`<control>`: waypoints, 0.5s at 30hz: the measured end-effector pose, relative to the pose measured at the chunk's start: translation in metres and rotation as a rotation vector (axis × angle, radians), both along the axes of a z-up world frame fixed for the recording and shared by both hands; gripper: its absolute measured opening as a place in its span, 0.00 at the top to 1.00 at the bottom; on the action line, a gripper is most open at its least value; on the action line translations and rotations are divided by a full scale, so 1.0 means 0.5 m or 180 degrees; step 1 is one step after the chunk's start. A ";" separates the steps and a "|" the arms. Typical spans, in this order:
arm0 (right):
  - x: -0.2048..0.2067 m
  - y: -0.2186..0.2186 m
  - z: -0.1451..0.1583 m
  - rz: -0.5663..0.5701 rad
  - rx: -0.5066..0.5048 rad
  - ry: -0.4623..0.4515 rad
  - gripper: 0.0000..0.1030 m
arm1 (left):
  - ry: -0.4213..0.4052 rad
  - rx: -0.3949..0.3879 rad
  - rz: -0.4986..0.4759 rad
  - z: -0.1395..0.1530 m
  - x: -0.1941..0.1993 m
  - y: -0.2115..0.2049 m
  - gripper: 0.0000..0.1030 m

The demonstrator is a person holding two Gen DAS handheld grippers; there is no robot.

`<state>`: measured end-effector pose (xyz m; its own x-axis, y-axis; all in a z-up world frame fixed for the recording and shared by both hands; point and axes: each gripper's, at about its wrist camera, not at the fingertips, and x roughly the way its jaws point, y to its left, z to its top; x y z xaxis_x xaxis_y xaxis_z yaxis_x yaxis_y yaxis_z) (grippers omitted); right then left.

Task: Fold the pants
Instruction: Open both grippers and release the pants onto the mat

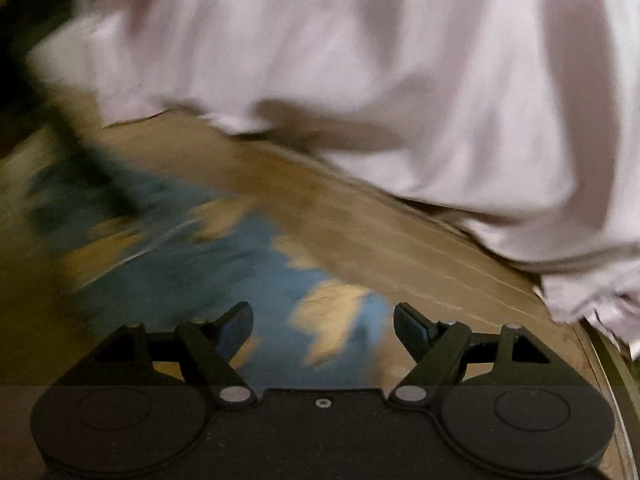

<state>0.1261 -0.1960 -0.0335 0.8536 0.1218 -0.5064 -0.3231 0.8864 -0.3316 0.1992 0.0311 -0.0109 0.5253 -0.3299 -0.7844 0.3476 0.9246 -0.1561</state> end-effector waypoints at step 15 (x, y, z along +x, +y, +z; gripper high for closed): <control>0.038 -0.021 -0.024 -0.0124 0.0022 -0.0218 0.09 | -0.0182 0.0271 0.0425 -0.013 -0.054 0.012 0.15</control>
<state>0.1452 -0.2065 -0.0455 0.8904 0.0912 -0.4460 -0.2652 0.9002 -0.3454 0.1723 0.0372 -0.0173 0.6046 -0.1877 -0.7741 0.2268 0.9722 -0.0586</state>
